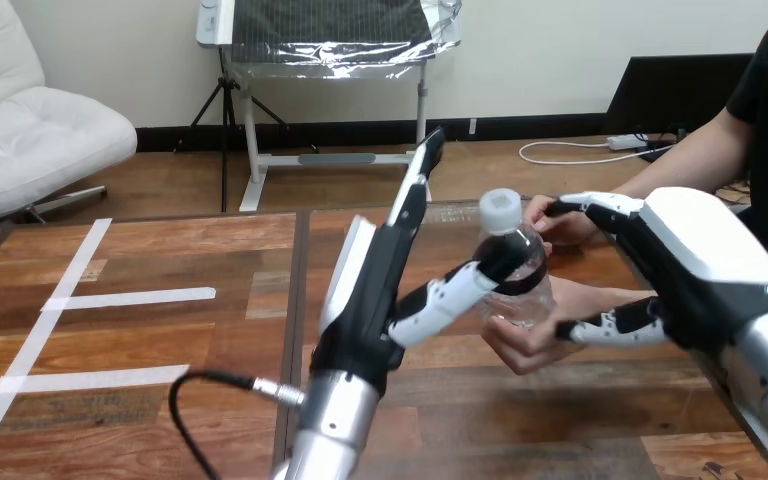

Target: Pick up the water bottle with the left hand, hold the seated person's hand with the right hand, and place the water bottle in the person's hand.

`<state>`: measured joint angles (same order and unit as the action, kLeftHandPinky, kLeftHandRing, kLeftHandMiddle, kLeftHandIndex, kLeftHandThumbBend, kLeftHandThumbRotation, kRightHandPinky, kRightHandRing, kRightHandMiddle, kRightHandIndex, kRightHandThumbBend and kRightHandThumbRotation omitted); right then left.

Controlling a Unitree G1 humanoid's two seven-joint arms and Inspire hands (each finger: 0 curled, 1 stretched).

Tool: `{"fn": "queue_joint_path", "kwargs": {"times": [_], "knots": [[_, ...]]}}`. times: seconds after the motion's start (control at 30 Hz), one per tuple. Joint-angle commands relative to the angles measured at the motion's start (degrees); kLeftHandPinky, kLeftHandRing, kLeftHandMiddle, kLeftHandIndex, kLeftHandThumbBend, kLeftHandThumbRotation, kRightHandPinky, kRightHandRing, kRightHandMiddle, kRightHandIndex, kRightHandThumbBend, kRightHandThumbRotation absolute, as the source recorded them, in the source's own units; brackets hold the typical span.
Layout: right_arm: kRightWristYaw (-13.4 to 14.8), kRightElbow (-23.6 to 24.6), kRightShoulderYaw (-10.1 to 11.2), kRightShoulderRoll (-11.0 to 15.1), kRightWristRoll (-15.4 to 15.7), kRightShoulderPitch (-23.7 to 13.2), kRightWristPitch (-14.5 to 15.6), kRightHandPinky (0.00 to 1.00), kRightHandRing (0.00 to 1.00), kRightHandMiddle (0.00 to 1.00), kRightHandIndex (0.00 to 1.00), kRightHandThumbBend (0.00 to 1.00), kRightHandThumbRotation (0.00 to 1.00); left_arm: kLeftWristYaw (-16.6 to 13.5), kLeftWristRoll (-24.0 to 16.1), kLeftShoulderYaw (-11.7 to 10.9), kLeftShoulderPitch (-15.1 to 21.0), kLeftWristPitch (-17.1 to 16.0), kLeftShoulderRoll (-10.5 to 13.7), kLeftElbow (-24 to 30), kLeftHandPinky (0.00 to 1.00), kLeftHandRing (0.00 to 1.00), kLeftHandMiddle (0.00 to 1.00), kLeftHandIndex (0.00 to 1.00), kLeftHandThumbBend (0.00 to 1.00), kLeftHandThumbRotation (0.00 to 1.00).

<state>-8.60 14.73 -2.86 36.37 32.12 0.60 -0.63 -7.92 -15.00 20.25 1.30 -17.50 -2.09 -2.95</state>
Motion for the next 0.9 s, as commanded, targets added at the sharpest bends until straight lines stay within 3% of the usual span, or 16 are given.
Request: {"fn": "queue_joint_path", "kwargs": {"times": [0.0, 0.27, 0.37, 0.47, 0.7, 0.87], "knots": [[6.4, 7.3, 2.9, -6.0, -0.6, 2.2, -0.7, 0.73, 0.84, 0.87, 0.82, 0.57, 0.03, -1.9, 1.2, -0.6, -0.9, -6.2, -2.2, 4.5, 1.0, 0.99, 1.0, 1.0, 0.75, 0.86], [17.1, 7.3, 1.9, -14.5, -1.6, 5.8, -6.7, 0.71, 0.83, 0.86, 0.79, 0.45, 0.05, -2.6, 2.7, -0.7, -4.5, -11.1, -2.4, 5.8, 0.94, 0.95, 0.97, 0.98, 0.65, 0.94], [19.1, 7.1, 1.7, -16.2, -2.0, 6.6, -8.4, 0.71, 0.83, 0.86, 0.78, 0.41, 0.06, -2.9, 2.7, -0.8, -5.4, -12.0, -2.5, 6.1, 0.91, 0.93, 0.96, 0.97, 0.64, 0.96], [21.4, 6.6, 1.1, -18.8, -3.6, 7.7, -11.9, 0.71, 0.84, 0.86, 0.78, 0.37, 0.07, -3.9, 2.5, -1.0, -7.1, -13.7, -2.7, 6.6, 0.88, 0.91, 0.94, 0.96, 0.63, 0.98], [23.2, 3.3, -0.3, -21.7, -8.0, 8.9, -21.6, 0.7, 0.84, 0.89, 0.81, 0.29, 0.02, -6.1, 1.0, -1.3, -10.5, -16.3, -2.7, 7.9, 0.84, 0.88, 0.91, 0.94, 0.63, 1.0], [21.9, 2.6, -1.2, -23.4, -10.6, 9.9, -24.2, 0.7, 0.86, 0.92, 0.84, 0.24, 0.01, -6.6, 1.3, -1.3, -12.3, -18.6, -2.3, 8.0, 0.83, 0.87, 0.91, 0.94, 0.63, 1.0]]}}
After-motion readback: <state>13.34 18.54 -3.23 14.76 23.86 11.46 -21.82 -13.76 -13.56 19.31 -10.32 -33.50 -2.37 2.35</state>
